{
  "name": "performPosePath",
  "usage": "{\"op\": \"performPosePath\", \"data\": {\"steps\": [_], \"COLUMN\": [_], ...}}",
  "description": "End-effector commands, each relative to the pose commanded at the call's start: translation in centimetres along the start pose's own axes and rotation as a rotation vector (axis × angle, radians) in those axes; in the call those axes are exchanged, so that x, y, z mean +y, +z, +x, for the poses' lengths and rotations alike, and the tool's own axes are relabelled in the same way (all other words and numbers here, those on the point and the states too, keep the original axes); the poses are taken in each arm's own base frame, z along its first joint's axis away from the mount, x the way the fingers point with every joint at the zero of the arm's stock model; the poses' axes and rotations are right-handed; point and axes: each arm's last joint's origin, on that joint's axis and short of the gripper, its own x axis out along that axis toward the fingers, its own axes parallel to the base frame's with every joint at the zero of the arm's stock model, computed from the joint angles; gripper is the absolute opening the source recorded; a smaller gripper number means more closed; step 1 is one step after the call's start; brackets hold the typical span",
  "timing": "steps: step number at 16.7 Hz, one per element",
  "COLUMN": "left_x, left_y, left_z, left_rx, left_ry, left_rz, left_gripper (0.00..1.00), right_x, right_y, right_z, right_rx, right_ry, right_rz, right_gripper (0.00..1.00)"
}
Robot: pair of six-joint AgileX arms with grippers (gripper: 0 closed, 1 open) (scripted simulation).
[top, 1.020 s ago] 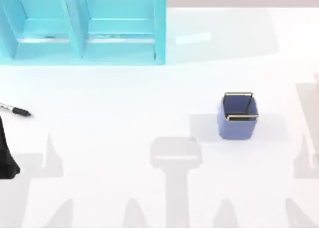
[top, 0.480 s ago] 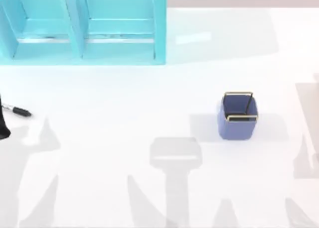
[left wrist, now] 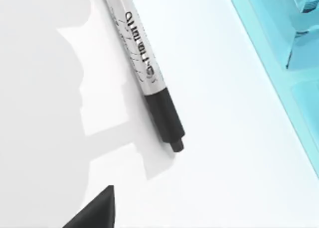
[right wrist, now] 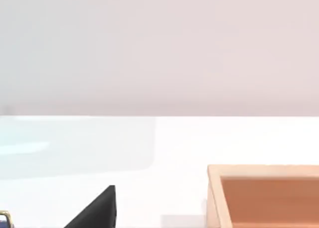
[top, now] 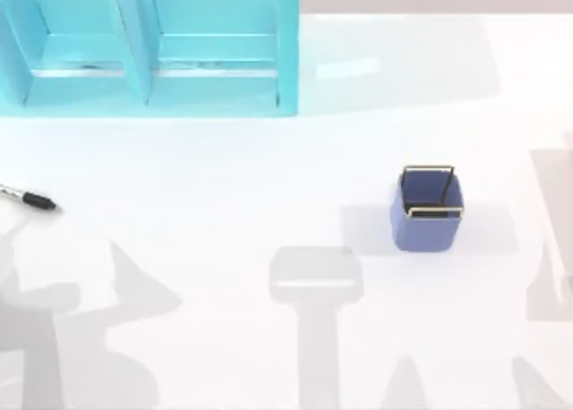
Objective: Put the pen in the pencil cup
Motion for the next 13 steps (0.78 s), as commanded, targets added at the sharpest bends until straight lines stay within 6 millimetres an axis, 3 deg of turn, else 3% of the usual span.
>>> {"op": "performPosePath", "data": {"steps": [7,13], "left_x": [4.2,4.5], "left_y": [3.4,3.5], "left_z": [4.0,4.3], "left_rx": [0.092,0.101], "left_ry": [0.015,0.015], "left_rz": [-0.344,-0.362], "left_gripper": [1.00,1.00], "right_x": [0.0,0.0], "right_y": [0.0,0.0], "right_z": [0.0,0.0], "right_rx": [0.000,0.000], "right_ry": [0.000,0.000], "right_rz": [0.000,0.000], "right_gripper": [1.00,1.00]}}
